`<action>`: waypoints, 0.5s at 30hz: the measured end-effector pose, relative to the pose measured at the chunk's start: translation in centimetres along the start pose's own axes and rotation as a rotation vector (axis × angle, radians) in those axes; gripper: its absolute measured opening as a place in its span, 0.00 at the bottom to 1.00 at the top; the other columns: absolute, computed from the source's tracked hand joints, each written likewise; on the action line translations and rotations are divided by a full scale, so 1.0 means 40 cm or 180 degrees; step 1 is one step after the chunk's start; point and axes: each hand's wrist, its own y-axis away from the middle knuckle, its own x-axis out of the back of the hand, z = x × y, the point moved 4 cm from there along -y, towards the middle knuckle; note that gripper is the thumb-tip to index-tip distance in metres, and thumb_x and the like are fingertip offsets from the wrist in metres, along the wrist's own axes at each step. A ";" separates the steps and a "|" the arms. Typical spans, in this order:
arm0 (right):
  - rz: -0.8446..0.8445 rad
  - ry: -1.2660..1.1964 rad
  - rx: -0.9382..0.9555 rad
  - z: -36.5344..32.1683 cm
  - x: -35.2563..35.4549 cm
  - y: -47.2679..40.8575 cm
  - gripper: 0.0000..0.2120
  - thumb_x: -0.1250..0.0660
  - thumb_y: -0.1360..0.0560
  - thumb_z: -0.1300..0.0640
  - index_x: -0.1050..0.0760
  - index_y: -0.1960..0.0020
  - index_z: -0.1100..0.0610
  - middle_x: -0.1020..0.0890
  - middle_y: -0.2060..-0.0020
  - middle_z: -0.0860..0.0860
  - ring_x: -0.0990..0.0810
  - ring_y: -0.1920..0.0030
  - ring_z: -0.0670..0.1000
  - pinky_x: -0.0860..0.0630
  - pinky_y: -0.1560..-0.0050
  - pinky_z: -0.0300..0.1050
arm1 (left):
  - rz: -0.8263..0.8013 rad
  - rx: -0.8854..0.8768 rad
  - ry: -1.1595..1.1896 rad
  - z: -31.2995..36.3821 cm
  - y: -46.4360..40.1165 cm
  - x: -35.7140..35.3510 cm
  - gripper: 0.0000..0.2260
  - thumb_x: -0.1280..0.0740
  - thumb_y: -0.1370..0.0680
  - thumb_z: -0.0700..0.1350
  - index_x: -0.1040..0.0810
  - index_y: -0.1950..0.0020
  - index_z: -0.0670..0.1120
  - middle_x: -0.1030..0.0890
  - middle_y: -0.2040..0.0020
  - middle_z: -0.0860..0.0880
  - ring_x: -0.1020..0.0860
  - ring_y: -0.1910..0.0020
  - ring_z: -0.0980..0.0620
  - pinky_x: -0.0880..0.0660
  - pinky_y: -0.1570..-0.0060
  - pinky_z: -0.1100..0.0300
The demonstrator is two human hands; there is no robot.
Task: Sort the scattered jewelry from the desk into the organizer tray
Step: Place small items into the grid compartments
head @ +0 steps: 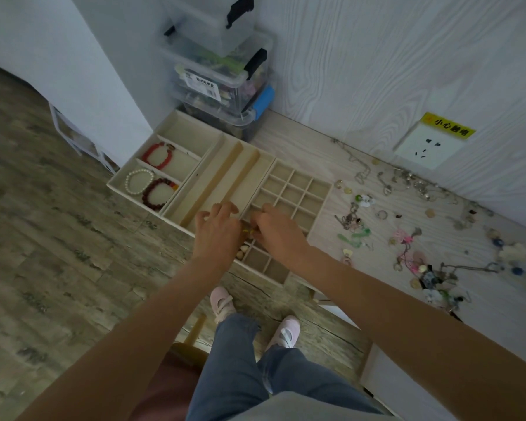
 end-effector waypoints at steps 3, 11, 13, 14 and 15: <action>-0.0107 -0.0050 -0.0083 0.006 -0.002 -0.007 0.07 0.36 0.24 0.63 0.23 0.48 0.61 0.26 0.51 0.57 0.23 0.52 0.58 0.32 0.61 0.45 | -0.0166 0.0092 0.0204 -0.011 -0.002 0.004 0.10 0.37 0.22 0.53 0.20 0.44 0.57 0.34 0.32 0.53 0.35 0.34 0.51 0.38 0.40 0.51; -0.0059 -0.0125 -0.0168 0.010 0.002 -0.011 0.07 0.35 0.25 0.64 0.21 0.49 0.59 0.25 0.52 0.57 0.23 0.51 0.57 0.27 0.56 0.49 | -0.0219 0.0027 0.0081 0.000 -0.006 0.018 0.11 0.36 0.23 0.47 0.19 0.43 0.54 0.34 0.31 0.51 0.36 0.33 0.50 0.38 0.38 0.50; -0.0084 -0.0184 -0.0179 0.013 0.003 -0.011 0.07 0.35 0.25 0.63 0.21 0.49 0.59 0.25 0.51 0.57 0.24 0.51 0.57 0.28 0.55 0.48 | -0.0213 0.0033 0.0100 0.001 -0.005 0.019 0.11 0.36 0.23 0.46 0.20 0.43 0.54 0.34 0.31 0.51 0.36 0.33 0.50 0.38 0.38 0.50; -0.0092 -0.0229 -0.0181 0.015 0.003 -0.012 0.07 0.35 0.25 0.62 0.21 0.49 0.59 0.25 0.51 0.57 0.24 0.51 0.57 0.29 0.55 0.48 | -0.0223 0.0046 0.0146 0.000 -0.004 0.019 0.11 0.36 0.23 0.46 0.20 0.43 0.55 0.34 0.32 0.51 0.36 0.34 0.50 0.38 0.38 0.50; -0.0095 -0.0277 -0.0184 0.017 0.003 -0.012 0.07 0.34 0.25 0.62 0.21 0.49 0.59 0.25 0.52 0.57 0.24 0.51 0.57 0.29 0.56 0.48 | -0.0243 0.0056 0.0203 -0.001 -0.003 0.019 0.11 0.36 0.23 0.46 0.20 0.43 0.56 0.34 0.32 0.51 0.36 0.33 0.50 0.38 0.38 0.50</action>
